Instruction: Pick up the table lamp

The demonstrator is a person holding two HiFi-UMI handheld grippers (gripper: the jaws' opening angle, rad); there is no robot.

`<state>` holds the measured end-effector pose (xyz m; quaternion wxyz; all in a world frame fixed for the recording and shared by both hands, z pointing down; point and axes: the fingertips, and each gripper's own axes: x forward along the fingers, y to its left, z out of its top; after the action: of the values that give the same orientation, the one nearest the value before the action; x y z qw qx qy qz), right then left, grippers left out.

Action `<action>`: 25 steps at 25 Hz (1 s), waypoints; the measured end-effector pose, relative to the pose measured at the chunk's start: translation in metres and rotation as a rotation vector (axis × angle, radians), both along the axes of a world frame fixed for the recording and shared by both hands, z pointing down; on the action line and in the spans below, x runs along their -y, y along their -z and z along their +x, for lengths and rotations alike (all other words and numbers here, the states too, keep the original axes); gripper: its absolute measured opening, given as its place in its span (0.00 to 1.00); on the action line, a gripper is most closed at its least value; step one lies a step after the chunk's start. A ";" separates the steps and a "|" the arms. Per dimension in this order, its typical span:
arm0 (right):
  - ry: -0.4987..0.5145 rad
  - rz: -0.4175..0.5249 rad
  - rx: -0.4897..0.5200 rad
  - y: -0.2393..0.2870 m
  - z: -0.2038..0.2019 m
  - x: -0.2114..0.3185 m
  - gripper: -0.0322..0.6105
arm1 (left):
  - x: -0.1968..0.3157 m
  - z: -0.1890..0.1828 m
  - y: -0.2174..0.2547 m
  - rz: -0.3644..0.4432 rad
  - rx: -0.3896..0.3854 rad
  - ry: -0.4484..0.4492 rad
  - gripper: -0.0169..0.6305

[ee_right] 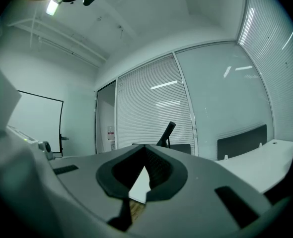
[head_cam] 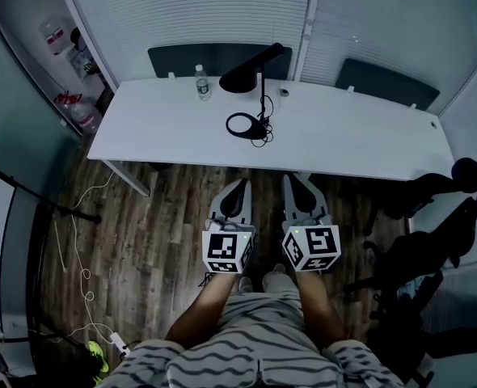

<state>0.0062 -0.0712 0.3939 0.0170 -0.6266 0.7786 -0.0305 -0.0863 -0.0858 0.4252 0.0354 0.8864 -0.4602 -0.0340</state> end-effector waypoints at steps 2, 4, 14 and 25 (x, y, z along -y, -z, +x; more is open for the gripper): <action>-0.001 -0.003 -0.001 -0.001 -0.001 0.010 0.06 | 0.010 -0.001 0.001 0.003 -0.005 -0.003 0.04; -0.004 -0.003 -0.002 -0.003 -0.001 0.020 0.06 | 0.020 0.002 -0.002 0.001 -0.004 -0.010 0.03; 0.006 -0.008 0.007 -0.021 0.018 0.089 0.06 | 0.084 0.026 -0.015 0.015 0.014 -0.010 0.04; 0.034 -0.055 0.006 -0.042 0.046 0.189 0.06 | 0.177 0.052 -0.022 -0.007 0.043 0.016 0.04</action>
<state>0.0520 -0.2607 0.4357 0.0017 -0.6132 0.7881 -0.0540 -0.0342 -0.2626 0.4476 0.0284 0.8832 -0.4680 -0.0138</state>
